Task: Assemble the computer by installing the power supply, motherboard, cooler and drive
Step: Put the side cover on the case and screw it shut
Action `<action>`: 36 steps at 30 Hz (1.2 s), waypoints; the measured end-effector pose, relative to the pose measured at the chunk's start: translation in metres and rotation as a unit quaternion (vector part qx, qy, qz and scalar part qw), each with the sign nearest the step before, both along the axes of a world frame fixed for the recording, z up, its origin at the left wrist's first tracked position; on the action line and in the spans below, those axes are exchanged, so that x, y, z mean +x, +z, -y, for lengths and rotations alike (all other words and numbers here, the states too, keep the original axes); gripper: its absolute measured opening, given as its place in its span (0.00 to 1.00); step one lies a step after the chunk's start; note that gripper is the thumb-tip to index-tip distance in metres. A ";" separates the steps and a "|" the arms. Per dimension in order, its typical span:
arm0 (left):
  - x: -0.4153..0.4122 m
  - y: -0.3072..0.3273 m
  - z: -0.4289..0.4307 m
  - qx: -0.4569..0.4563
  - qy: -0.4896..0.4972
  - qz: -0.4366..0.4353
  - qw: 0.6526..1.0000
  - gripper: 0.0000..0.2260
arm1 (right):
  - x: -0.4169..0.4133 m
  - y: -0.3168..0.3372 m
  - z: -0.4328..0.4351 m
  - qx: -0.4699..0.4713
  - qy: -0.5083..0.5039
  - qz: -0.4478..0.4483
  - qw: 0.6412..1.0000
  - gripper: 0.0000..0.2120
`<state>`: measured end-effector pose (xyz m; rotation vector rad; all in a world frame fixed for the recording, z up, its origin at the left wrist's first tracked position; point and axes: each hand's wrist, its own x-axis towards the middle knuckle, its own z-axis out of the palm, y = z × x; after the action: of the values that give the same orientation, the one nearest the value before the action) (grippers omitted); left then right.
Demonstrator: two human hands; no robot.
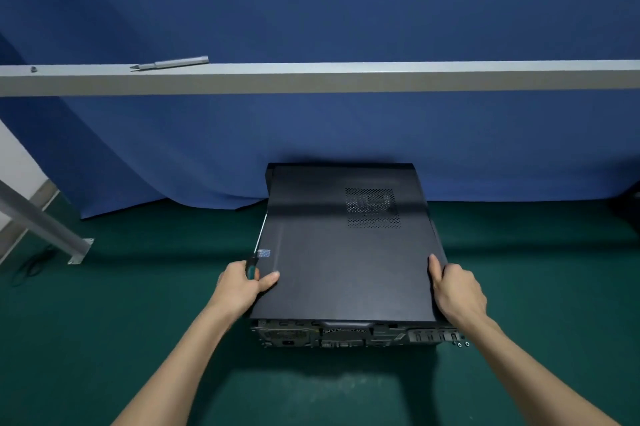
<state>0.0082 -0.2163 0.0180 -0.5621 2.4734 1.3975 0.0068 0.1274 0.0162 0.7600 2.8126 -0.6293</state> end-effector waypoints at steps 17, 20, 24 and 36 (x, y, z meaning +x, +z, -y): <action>-0.029 -0.070 0.014 -0.115 0.041 0.225 0.967 0.21 | 0.002 -0.018 0.003 0.112 -0.001 -0.019 0.994 0.29; -0.028 -0.085 0.010 -0.109 0.108 0.206 0.966 0.22 | 0.000 -0.018 0.000 0.118 -0.004 -0.026 0.993 0.29; -0.025 -0.101 0.015 -0.135 0.122 0.174 0.968 0.20 | -0.001 -0.020 -0.003 0.120 -0.004 -0.033 0.992 0.29; -0.024 -0.049 -0.001 -0.054 0.134 -0.067 0.987 0.19 | 0.003 -0.017 -0.002 0.145 0.008 -0.036 0.989 0.27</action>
<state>-0.0158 -0.2150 -0.0309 -0.8791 2.6717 1.4438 0.0096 0.1291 -0.0011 0.7723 3.0131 -0.2496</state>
